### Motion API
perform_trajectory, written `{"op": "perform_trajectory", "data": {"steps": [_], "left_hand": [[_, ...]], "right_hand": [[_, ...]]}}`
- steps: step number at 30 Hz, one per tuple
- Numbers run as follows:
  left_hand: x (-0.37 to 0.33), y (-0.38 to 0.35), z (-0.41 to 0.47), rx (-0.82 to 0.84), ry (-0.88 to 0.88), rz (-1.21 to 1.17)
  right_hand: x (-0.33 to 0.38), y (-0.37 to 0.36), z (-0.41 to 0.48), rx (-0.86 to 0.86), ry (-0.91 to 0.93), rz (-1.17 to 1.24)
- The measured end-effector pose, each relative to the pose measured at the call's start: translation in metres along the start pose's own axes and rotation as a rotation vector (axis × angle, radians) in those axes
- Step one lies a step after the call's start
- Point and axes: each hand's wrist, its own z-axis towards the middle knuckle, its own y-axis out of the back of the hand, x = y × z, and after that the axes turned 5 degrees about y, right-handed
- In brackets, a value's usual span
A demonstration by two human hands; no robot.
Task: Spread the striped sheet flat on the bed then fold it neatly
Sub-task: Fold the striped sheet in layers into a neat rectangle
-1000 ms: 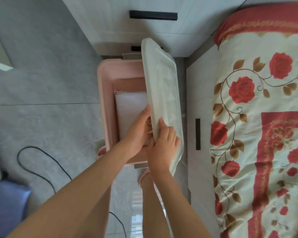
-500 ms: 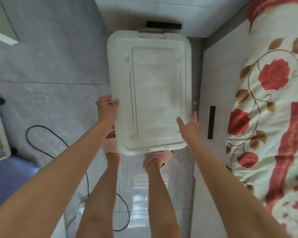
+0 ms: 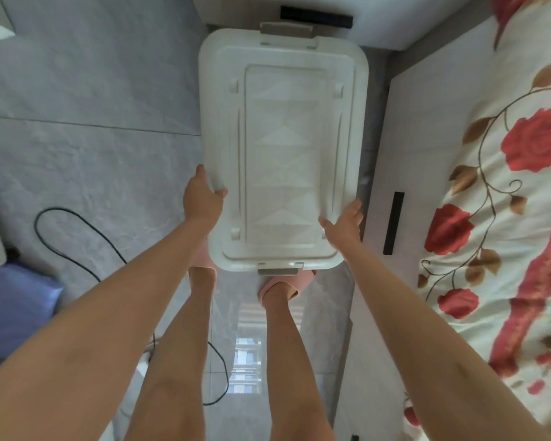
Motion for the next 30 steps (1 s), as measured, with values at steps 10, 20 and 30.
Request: {"op": "perform_trajectory", "data": {"steps": [10, 20, 30], "left_hand": [[-0.005, 0.013, 0.008, 0.051, 0.024, 0.018], [-0.008, 0.006, 0.013, 0.030, 0.089, 0.070], [-0.016, 0.007, 0.012, 0.021, 0.131, 0.107]], "right_hand": [[0.154, 0.050, 0.046, -0.336, 0.731, -0.368], [0.285, 0.048, 0.101, -0.068, 0.754, -0.696], [0.282, 0.045, 0.113, -0.071, 0.781, -0.544]]}}
